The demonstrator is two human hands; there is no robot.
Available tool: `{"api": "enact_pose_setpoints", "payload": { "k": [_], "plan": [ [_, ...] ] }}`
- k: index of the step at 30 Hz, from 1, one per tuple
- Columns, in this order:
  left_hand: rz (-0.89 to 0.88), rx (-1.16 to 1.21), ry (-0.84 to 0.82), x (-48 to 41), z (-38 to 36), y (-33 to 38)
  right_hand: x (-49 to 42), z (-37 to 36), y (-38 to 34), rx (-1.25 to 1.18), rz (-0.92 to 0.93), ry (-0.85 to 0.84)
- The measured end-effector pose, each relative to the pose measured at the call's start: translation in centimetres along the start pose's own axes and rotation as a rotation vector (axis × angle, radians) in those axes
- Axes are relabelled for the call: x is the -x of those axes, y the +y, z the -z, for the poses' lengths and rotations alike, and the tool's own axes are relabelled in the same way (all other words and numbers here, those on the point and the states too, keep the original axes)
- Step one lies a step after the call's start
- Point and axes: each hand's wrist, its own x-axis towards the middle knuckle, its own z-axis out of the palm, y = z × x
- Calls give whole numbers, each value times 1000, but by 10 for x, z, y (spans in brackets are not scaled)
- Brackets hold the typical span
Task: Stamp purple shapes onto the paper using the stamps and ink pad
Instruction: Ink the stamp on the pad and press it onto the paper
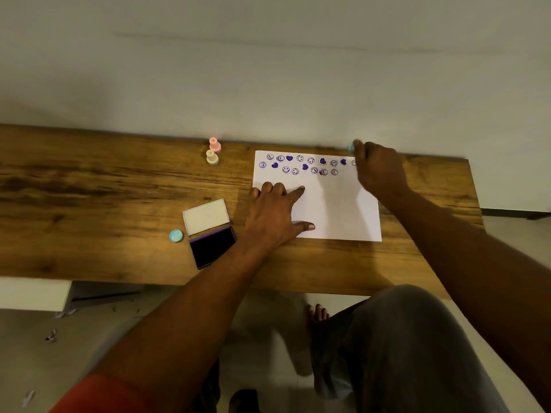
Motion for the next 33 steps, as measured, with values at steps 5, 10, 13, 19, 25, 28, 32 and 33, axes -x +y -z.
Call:
{"api": "enact_pose_setpoints", "payload": {
  "k": [5,10,13,19,25,28,32,33],
  "plan": [
    [-12,12,24,5,1,-1,21,16,17,-320,-190,57],
    [-14,48,92,12,12,-4,39,20,13,-393,-210,22],
    [8,62,117,18,20,-11,45,24,6,-412,-193,0],
    [66,110,156,41,28,-46,59,24,-17,-388,-74,-45],
    [176,185,182,72,42,-98,79,13,-61,-544,-139,-160],
    [236,248,200,87,52,-137,88,11,-93,-775,-119,-247],
    [298,305,122,111,59,-182,98,7,-139,-917,-16,-339],
    [295,321,80,118,58,-191,101,5,-151,-931,9,-359]
  ]
}}
